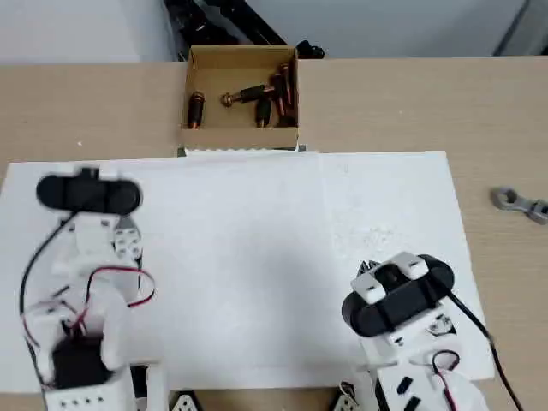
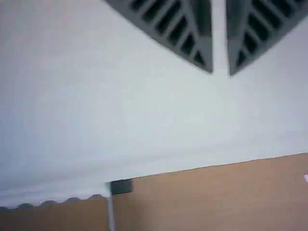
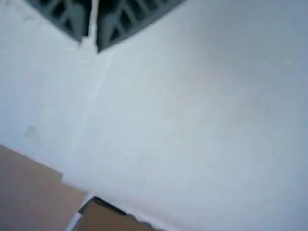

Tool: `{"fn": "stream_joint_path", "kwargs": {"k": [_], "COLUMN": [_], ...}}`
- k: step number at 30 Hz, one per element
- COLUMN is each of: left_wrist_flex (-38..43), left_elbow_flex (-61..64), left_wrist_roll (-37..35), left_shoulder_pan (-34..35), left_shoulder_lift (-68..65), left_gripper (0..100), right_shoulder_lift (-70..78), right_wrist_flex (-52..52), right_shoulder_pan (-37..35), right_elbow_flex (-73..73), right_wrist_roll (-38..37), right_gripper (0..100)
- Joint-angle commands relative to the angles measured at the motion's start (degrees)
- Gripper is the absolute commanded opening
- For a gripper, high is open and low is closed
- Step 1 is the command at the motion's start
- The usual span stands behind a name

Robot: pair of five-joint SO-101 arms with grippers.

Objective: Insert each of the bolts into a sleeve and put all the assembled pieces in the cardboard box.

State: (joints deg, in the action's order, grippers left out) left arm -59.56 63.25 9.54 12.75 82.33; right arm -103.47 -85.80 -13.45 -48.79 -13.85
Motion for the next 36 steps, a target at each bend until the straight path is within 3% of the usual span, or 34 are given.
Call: {"fn": "stream_joint_path", "kwargs": {"k": [1, 5, 16, 24, 36], "left_wrist_flex": [4.8, 4.7, 5.0, 5.6, 5.5], "left_elbow_flex": [12.4, 22.9, 32.4, 32.5, 32.4], "left_wrist_roll": [2.3, 5.5, 6.7, -4.2, -4.4], "left_shoulder_pan": [3.3, 5.7, 7.6, 7.6, 7.6], "left_shoulder_lift": [12.5, 22.9, 22.0, 22.0, 22.0], "left_gripper": [0, 0, 0, 0, 0], "right_shoulder_lift": [-0.1, -0.1, -0.2, -0.2, -0.2], "right_wrist_flex": [1.0, 1.0, -2.5, -0.8, 4.8], "right_shoulder_pan": [0.6, 0.5, 0.8, 0.8, 0.8], "right_elbow_flex": [-1.8, -4.6, -7.1, -16.3, -32.4], "right_wrist_roll": [-0.5, -0.7, -0.7, -0.6, -0.6], "right_gripper": [0.8, 0.8, 1.2, 1.7, 1.7]}}
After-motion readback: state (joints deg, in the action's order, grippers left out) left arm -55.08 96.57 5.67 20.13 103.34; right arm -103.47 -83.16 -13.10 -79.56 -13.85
